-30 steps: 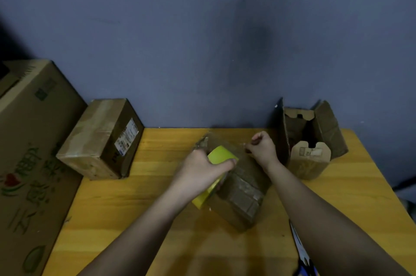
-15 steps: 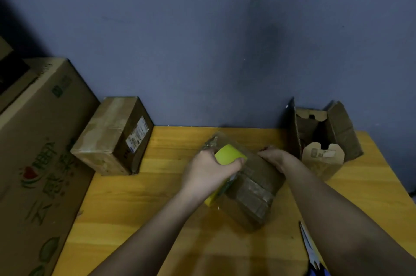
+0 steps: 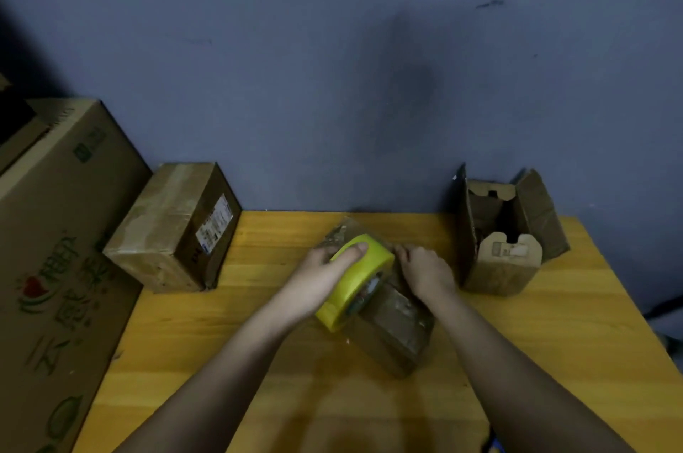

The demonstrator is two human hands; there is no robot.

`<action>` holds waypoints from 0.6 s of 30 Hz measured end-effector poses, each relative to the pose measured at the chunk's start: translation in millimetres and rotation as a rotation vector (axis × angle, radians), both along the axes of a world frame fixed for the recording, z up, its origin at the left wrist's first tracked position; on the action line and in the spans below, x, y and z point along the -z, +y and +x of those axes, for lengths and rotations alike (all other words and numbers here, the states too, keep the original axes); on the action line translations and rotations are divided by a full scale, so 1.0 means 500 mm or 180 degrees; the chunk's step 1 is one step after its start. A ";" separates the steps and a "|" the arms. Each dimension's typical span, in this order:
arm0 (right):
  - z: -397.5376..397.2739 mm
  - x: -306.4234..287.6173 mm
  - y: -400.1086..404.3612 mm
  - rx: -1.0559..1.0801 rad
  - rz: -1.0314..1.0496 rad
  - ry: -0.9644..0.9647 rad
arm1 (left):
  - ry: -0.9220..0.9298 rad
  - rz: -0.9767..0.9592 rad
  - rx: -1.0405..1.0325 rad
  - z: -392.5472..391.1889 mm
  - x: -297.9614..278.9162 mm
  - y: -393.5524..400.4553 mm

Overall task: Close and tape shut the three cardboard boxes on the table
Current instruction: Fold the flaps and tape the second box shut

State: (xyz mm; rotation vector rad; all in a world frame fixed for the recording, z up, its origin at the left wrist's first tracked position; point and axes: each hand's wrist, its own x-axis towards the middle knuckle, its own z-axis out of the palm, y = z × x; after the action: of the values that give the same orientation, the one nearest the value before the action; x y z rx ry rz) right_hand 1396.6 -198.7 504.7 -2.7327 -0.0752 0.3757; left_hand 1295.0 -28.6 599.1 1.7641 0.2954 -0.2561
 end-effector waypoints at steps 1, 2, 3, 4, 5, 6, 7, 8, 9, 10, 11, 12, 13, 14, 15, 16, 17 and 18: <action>0.007 -0.001 -0.001 0.0007 0.0048 0.0138 | 0.0001 -0.0227 0.0066 -0.009 0.000 0.007; 0.015 -0.003 -0.004 0.0005 0.0121 0.0287 | -0.0041 -0.0375 0.0134 -0.017 0.004 0.012; 0.020 -0.006 -0.007 -0.0011 0.0203 0.0437 | -0.0107 -0.0476 0.0185 -0.026 0.006 0.013; 0.026 -0.009 -0.009 -0.0027 0.0278 0.0545 | -0.0185 -0.0518 0.0202 -0.033 0.012 0.010; 0.028 -0.012 -0.008 -0.0032 0.0345 0.0615 | -0.0262 -0.0467 0.0203 -0.040 0.015 0.006; 0.030 -0.013 -0.008 -0.0031 0.0389 0.0660 | -0.0308 -0.0338 0.0185 -0.043 0.016 -0.001; 0.031 -0.014 -0.009 -0.0035 0.0390 0.0677 | -0.0330 -0.0151 0.0159 -0.041 0.017 -0.009; 0.030 -0.015 -0.009 -0.0044 0.0361 0.0683 | -0.0341 0.0081 0.0146 -0.038 0.017 -0.017; 0.028 -0.014 -0.006 -0.0051 0.0324 0.0693 | -0.0334 0.0381 0.0145 -0.033 0.016 -0.023; 0.024 -0.014 -0.004 -0.0060 0.0288 0.0687 | -0.0324 0.0761 0.0147 -0.030 0.012 -0.029; 0.022 -0.014 -0.002 -0.0071 0.0262 0.0648 | -0.0313 0.1181 0.0158 -0.025 0.008 -0.032; 0.020 -0.013 -0.002 -0.0078 0.0240 0.0577 | -0.0277 0.1558 0.0208 -0.022 0.004 -0.032; 0.017 -0.015 -0.003 -0.0077 0.0216 0.0504 | -0.0203 0.1856 0.0282 -0.023 -0.001 -0.031; 0.016 -0.017 -0.004 -0.0070 0.0182 0.0462 | -0.0094 0.2070 0.0362 -0.025 -0.002 -0.028; 0.017 -0.021 -0.004 -0.0066 0.0143 0.0464 | 0.0046 0.2205 0.0433 -0.032 0.000 -0.021; 0.017 -0.026 -0.002 -0.0063 0.0112 0.0491 | 0.0200 0.2251 0.0494 -0.041 0.005 -0.012; 0.016 -0.029 0.000 -0.0064 0.0084 0.0513 | 0.0353 0.2212 0.0553 -0.051 0.018 -0.002; 0.014 -0.031 0.002 -0.0080 0.0045 0.0507 | 0.0492 0.2134 0.0585 -0.060 0.030 0.005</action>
State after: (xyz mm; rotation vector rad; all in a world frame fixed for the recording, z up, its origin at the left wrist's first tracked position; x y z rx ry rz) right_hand 1403.5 -197.8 520.4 -2.6794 -0.0689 0.5960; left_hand 1265.2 -25.9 584.0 2.4449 0.3560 -0.4648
